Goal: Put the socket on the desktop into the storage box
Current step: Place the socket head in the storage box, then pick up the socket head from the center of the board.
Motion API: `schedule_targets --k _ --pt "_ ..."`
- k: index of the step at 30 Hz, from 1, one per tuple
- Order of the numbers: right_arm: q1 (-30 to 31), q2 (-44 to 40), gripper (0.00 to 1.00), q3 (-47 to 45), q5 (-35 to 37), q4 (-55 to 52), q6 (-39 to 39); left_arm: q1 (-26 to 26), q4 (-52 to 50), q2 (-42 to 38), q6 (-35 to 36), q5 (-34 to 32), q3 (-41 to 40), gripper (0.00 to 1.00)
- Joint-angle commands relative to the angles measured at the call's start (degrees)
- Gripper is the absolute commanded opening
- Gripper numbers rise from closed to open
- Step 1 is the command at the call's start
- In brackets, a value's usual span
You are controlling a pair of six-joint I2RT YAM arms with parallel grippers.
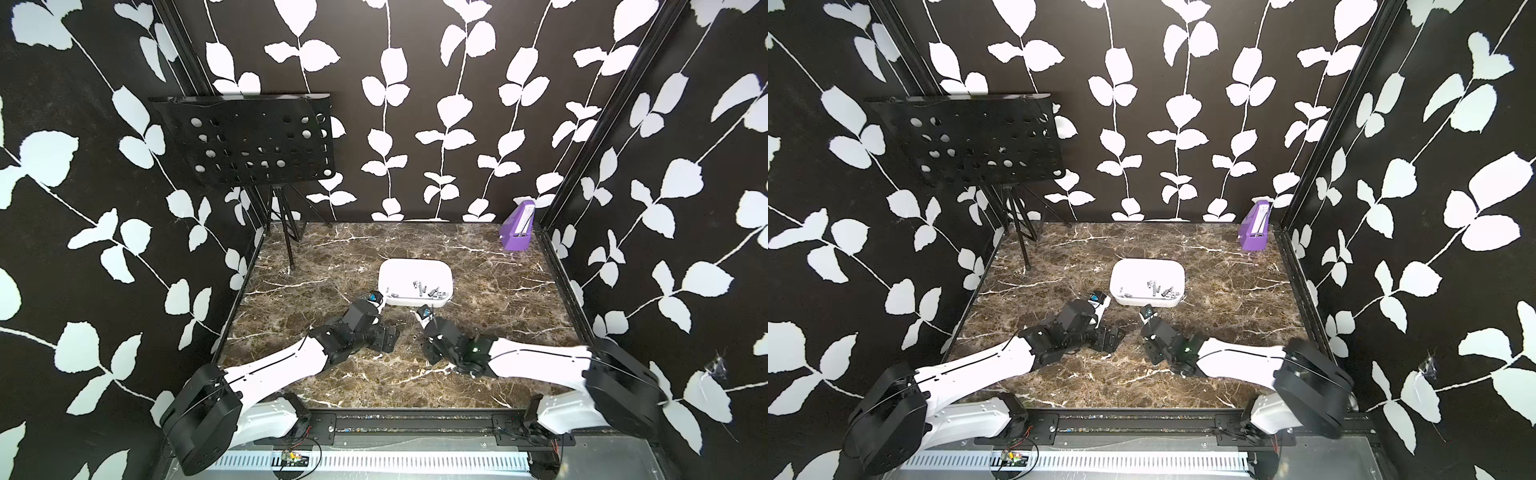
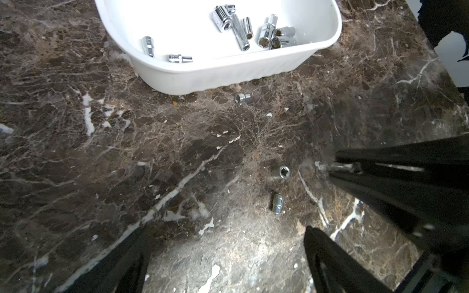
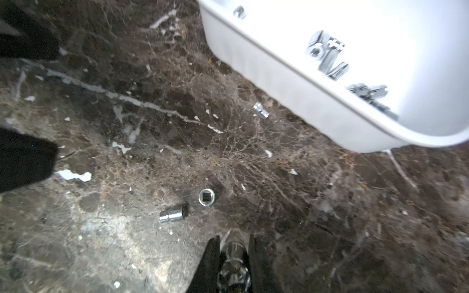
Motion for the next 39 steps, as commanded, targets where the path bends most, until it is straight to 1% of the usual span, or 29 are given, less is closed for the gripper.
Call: schedule_targets --k 1,4,7,11,14,17,22,27,30,35,39 --pt "-0.6 -6.8 0.07 -3.3 4.8 0.5 0.7 -0.3 -0.6 0.1 0.2 -0.7 0.2 0.94" --pt "-3.4 -9.0 0.09 0.7 7.1 -4.1 1.9 -0.3 -0.7 0.4 0.1 -0.3 0.4 0.94" --pt "-7.6 -6.2 0.08 8.4 6.9 -8.8 3.2 -0.3 -0.4 0.6 -0.1 0.4 0.3 0.94" --pt "-13.0 3.3 0.08 19.2 5.1 -12.0 4.9 -0.3 -0.4 0.5 -0.2 0.8 0.4 0.94" --pt "-15.6 11.8 0.07 26.5 4.3 -13.5 5.4 -0.3 -0.5 0.0 -0.2 0.8 0.3 0.94" --pt "-17.1 20.4 0.07 32.7 3.8 -14.3 5.7 -0.2 -0.4 -0.5 -0.3 0.9 0.2 0.94" --pt "-18.5 29.8 0.07 40.3 2.3 -14.6 6.9 -0.4 -0.2 -0.4 -0.3 1.3 0.2 0.94" --pt "-19.6 34.2 0.14 43.7 0.0 -14.3 8.5 -0.4 0.0 0.2 -0.4 1.6 0.2 0.94" --pt "-20.0 34.5 0.23 43.8 -0.5 -14.0 8.7 -0.4 0.0 0.6 -0.5 1.7 0.3 0.94" --pt "-20.1 32.3 0.36 42.8 -1.2 -13.9 8.3 -0.4 0.1 0.8 -0.5 1.7 0.3 0.94" --pt "-20.1 28.4 0.38 40.7 -1.4 -14.2 8.0 -0.3 0.0 0.8 -0.4 1.6 0.3 0.94"
